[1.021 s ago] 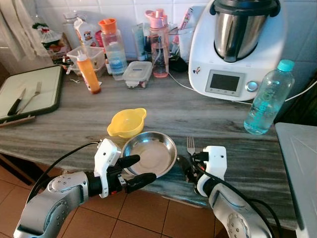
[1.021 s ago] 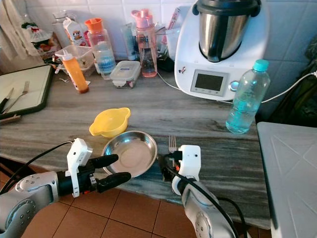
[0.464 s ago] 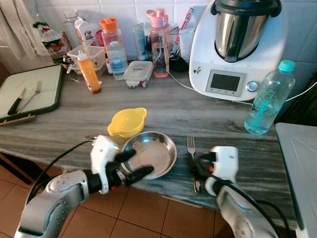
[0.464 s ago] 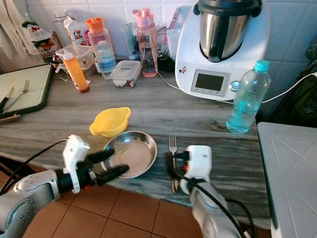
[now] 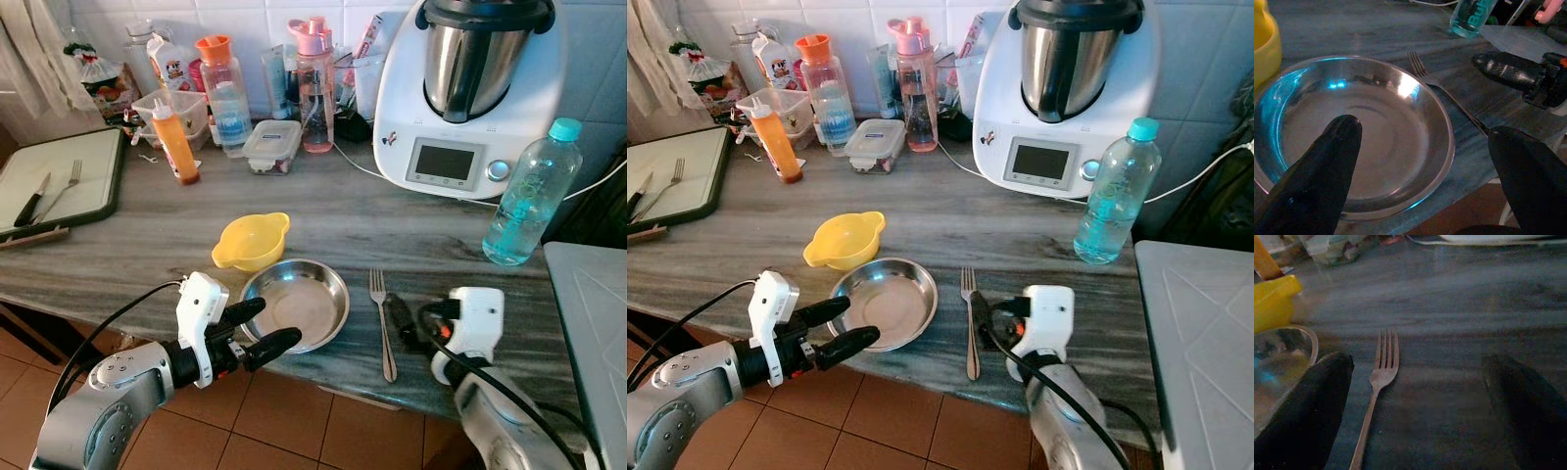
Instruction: Setting the table
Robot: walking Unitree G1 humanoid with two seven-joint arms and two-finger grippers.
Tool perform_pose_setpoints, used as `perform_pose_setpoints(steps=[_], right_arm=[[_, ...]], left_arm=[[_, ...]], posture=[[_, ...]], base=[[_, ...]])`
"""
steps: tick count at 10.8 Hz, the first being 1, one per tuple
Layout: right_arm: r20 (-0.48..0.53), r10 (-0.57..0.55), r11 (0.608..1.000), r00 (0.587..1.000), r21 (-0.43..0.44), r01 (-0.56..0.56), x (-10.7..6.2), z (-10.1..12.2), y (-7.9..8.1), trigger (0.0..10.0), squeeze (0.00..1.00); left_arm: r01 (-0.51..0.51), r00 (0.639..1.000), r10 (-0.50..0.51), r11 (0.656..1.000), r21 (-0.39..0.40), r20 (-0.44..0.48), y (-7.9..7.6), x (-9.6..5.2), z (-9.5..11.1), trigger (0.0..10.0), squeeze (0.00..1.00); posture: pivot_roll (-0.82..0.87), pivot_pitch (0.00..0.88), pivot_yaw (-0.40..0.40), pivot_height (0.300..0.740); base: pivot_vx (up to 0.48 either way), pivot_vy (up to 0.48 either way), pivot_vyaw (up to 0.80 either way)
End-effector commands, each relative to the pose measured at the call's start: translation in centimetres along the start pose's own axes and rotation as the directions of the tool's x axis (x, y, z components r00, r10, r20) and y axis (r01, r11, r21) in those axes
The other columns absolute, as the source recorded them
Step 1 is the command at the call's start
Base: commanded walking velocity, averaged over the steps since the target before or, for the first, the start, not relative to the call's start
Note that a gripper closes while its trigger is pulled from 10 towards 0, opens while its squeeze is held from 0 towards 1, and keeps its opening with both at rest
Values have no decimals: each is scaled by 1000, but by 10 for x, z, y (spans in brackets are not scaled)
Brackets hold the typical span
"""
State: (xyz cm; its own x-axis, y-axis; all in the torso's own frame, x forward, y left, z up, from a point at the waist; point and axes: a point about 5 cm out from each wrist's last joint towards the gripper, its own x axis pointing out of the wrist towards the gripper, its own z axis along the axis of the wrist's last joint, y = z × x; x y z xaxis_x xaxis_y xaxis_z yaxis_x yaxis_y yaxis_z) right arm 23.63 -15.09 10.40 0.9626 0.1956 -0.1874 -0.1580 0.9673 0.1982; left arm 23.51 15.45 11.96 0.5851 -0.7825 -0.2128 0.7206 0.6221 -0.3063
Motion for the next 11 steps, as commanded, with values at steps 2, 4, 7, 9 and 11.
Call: perform_pose_setpoints(steps=[2, 4, 7, 9, 11], right_arm=[[-38, 4, 999, 999, -50, -5, -10, -4, -6, 10000, 1000], [-148, 26, 995, 989, -90, -39, -28, -22, -16, 10000, 1000], [-196, 36, 992, 980, -109, -59, -41, -35, -19, 10000, 1000], [-211, 55, 990, 976, -116, -80, -42, -40, -15, 10000, 1000], [-216, 98, 987, 972, -105, -122, -40, -41, -8, 10000, 1000]], left_arm=[[-3, 1000, 2, 999, 32, 8, 1, -1, 5, 10000, 0], [0, 1000, 0, 999, 33, -1, 1, -2, 4, 10000, 0], [10, 1000, -9, 999, 36, -12, 2, -3, 3, 10000, 0], [13, 1000, -12, 999, 35, -13, 2, -2, 3, 10000, 0], [17, 1000, -16, 999, 35, -17, 1, -2, 3, 10000, 0]], posture=[[57, 0, 86, 740], [58, 0, 87, 740], [52, 0, 88, 740], [51, 0, 90, 740], [54, 3, 91, 740]], base=[[0, 0, 0], [0, 0, 0], [0, 0, 0], [0, 0, 0], [0, 0, 0]])
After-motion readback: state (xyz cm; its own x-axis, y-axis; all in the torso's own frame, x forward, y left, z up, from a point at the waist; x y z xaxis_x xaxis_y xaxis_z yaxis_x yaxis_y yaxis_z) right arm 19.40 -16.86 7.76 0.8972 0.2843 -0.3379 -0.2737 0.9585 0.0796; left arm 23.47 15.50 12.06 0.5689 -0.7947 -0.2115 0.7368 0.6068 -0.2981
